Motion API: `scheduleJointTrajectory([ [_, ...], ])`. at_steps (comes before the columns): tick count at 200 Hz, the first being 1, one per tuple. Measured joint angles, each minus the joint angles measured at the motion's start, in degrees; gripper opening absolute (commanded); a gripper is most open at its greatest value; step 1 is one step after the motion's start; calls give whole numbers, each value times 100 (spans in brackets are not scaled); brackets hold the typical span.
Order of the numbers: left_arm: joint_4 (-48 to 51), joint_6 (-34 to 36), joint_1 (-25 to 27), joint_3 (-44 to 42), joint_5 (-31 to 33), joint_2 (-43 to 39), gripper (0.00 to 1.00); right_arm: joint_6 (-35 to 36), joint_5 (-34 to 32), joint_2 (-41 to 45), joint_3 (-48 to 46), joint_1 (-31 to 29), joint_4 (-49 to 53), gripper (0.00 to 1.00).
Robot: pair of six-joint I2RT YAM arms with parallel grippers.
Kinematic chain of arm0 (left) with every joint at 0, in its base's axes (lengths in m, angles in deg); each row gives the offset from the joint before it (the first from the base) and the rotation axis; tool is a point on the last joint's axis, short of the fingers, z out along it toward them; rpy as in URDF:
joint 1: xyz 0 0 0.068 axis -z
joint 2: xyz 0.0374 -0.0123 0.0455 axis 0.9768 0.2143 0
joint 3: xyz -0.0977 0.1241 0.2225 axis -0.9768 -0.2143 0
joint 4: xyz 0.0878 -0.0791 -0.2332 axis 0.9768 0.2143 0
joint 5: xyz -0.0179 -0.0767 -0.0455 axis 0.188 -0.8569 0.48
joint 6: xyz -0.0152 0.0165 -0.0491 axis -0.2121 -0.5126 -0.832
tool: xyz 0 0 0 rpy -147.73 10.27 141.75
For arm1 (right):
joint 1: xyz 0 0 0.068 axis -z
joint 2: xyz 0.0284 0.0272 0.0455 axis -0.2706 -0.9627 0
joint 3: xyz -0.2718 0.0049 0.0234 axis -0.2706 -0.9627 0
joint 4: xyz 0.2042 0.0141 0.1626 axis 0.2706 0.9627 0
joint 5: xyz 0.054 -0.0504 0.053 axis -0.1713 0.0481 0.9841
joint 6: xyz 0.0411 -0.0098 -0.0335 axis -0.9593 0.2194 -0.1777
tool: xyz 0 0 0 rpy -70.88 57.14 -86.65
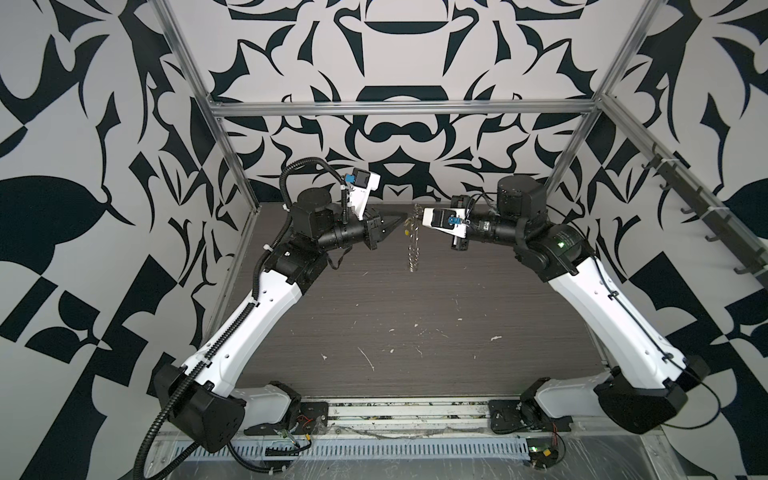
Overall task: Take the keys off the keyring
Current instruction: 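Hold the yellow-tag ring with the left gripper while the right holds the plate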
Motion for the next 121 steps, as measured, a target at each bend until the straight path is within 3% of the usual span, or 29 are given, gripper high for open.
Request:
scheduleJointTrajectory([
  [40, 754, 713, 33, 481, 898, 2, 0, -623, 50, 391, -1259, 48, -1143, 0],
  [62, 1095, 1058, 37, 802, 977, -2, 0, -894, 94, 365, -1561, 74, -1569, 0],
  [83, 1239, 1200, 37, 846, 710, -31, 28, -988, 216, 273, -1554, 109, -1757, 0],
  [121, 820, 1224, -61, 157, -334, -188, 44, -942, 643, 271, -1464, 229, -1823, 0],
])
